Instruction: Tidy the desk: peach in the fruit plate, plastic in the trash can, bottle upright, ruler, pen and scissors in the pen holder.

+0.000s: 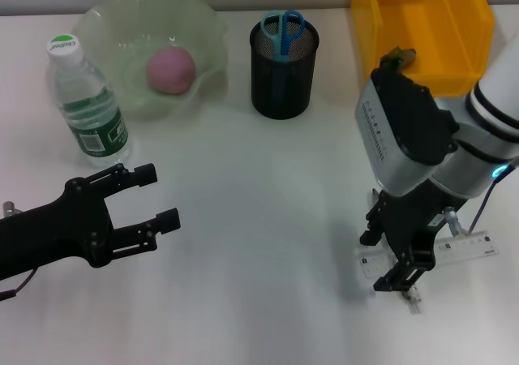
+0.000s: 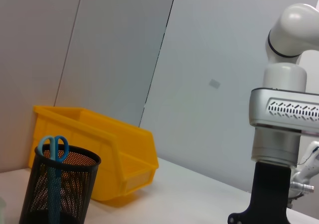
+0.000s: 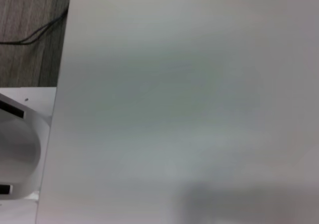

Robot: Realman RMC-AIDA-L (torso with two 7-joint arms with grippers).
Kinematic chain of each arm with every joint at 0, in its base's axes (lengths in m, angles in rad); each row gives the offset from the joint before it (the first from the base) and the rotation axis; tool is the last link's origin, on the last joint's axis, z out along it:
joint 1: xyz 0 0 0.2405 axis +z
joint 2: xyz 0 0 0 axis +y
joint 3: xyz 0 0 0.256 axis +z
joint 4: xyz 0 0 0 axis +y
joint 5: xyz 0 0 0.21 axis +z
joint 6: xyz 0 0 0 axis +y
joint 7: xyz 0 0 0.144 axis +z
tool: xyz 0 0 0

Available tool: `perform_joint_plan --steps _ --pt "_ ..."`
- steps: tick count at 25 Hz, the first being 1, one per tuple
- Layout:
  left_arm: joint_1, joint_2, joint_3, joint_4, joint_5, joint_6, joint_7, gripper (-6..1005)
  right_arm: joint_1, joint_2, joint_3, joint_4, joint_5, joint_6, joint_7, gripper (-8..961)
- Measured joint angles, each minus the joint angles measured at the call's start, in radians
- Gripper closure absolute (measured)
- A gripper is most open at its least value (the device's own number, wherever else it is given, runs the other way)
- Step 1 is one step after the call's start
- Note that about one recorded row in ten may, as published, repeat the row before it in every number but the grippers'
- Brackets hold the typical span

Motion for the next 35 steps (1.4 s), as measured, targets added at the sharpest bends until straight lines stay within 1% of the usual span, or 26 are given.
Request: perform_joint_plan --steps 4,9,13,14,15,16,17,18,19,21,23,24,25,27,28,29,30,34,35 --pt "0.000 0.000 0.000 0.000 0.000 0.003 0.000 165 -0.010 0.003 -0.033 -0.001 0.003 0.033 0.003 277" --pt "0.002 0.000 -0.001 0.000 0.000 0.003 0.000 165 -0.021 0.003 -0.028 -0.018 0.012 0.045 0.006 446" --pt "0.003 0.000 -0.009 0.000 0.000 0.005 0.000 165 -0.022 0.003 0.001 -0.026 0.013 0.041 0.007 548" --pt "0.003 0.000 -0.009 0.000 0.000 0.005 0.000 165 -0.016 0.001 0.044 -0.033 0.013 0.026 0.007 574" --pt "0.004 -0.001 -0.011 0.000 0.000 0.005 0.000 165 -0.009 -0.002 0.084 -0.039 0.013 0.015 0.008 574" --pt "0.004 -0.001 -0.011 0.000 0.000 0.005 0.000 165 -0.009 -0.002 0.084 -0.039 0.013 0.015 0.008 574" --pt "0.004 -0.001 -0.011 0.000 -0.001 0.007 0.001 165 0.007 -0.004 0.168 -0.049 0.014 -0.010 0.013 574" --pt "0.004 -0.001 -0.012 0.000 -0.001 0.009 0.000 165 0.034 -0.007 0.298 -0.064 0.015 -0.041 0.024 574" --pt "0.004 -0.001 -0.012 0.000 -0.001 0.009 0.000 165 0.034 -0.007 0.298 -0.064 0.015 -0.041 0.024 574" --pt "0.004 -0.001 -0.012 0.000 -0.001 0.009 0.000 166 0.063 -0.009 0.454 -0.088 0.019 -0.053 0.038 575" --pt "0.003 -0.002 -0.013 0.000 -0.002 0.012 0.001 166 0.078 -0.010 0.572 -0.108 0.044 -0.042 0.044 575" --pt "0.003 -0.003 -0.013 0.000 -0.002 0.013 0.001 166 0.081 -0.015 0.638 -0.113 0.086 -0.021 0.045 575" --pt "0.003 -0.003 -0.013 0.000 -0.002 0.013 0.001 166 0.081 -0.015 0.638 -0.113 0.086 -0.021 0.045 575" --pt "0.000 -0.007 -0.013 0.000 -0.002 0.018 0.001 166 0.078 -0.025 0.706 -0.110 0.168 0.013 0.045 574" --pt "-0.001 -0.007 -0.013 0.000 -0.002 0.020 0.001 166 0.068 -0.034 0.729 -0.096 0.239 0.042 0.038 572" --pt "-0.002 -0.008 -0.013 0.000 -0.002 0.023 0.001 166 0.044 -0.043 0.743 -0.066 0.357 0.094 0.014 571" --pt "-0.002 -0.008 -0.013 0.000 -0.002 0.023 0.001 166 0.026 -0.045 0.745 -0.044 0.435 0.131 -0.012 570" --pt "-0.005 -0.009 -0.012 0.000 -0.002 0.036 0.004 166 -0.018 -0.040 0.745 0.060 0.685 0.234 -0.123 564" --pt "-0.005 -0.009 -0.012 0.000 -0.002 0.036 0.004 166 -0.018 -0.040 0.745 0.060 0.685 0.234 -0.123 563"
